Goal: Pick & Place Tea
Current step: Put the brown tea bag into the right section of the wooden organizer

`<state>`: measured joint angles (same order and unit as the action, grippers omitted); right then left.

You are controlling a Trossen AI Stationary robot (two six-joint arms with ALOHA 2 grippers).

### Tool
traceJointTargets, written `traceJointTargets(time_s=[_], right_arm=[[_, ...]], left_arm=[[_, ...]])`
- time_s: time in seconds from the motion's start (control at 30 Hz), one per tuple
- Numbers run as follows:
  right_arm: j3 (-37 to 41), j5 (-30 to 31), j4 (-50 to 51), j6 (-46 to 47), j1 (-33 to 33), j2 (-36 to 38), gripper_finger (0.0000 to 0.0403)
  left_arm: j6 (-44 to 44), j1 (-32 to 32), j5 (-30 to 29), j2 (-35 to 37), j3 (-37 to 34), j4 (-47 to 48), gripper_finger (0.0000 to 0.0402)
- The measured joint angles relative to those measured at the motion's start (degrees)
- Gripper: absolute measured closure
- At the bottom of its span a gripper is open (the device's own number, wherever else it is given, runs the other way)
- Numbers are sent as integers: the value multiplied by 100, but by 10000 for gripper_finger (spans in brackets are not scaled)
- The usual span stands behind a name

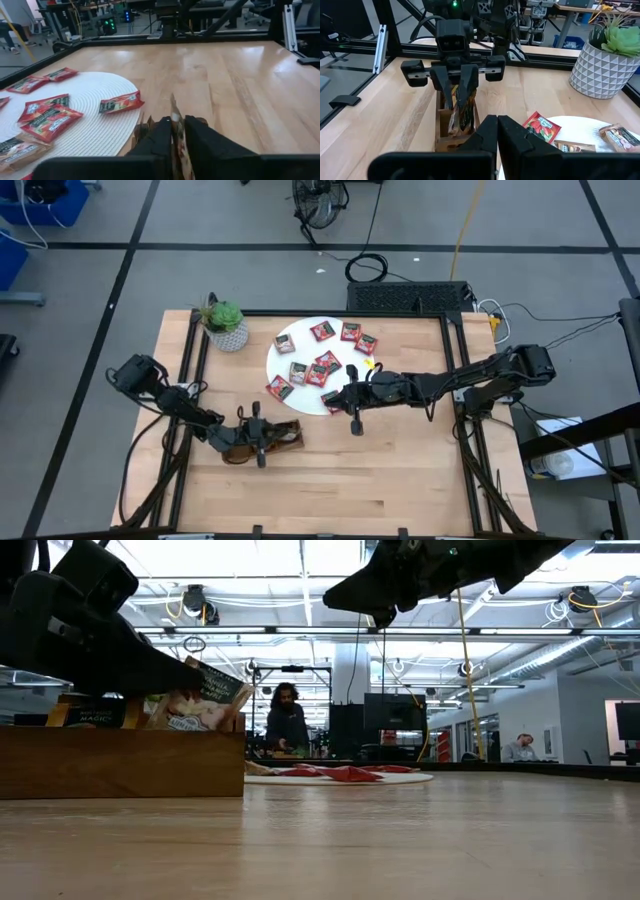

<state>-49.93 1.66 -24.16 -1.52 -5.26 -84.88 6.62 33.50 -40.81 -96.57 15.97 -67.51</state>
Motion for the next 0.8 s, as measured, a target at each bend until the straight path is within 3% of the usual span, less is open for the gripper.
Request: traceJointTargets(time_s=[0.3,0.43,0.53,0.6,0.67,0.73,0.8], right_arm=[[0,-16,57,0,-7,0,403],[0,-19,100,-6,-7,0,403],[0,-19,130,-10,-7,0,403],[0,-21,199,-13,-9,0,403],[0,-21,240,-53,-9,0,403],[0,-21,236,-66,-9,0,403],[0,-21,234,-79,-9,0,403]], left_arm=[[-453,86,-20,3,0,-399,263],[-937,273,-51,179,27,-702,249],[-697,288,-123,484,99,-350,253],[-389,175,281,794,302,812,273],[141,-9,851,1060,736,2711,314],[664,-242,1407,1194,1361,4505,370],[934,-445,1955,1243,2012,5957,389]])
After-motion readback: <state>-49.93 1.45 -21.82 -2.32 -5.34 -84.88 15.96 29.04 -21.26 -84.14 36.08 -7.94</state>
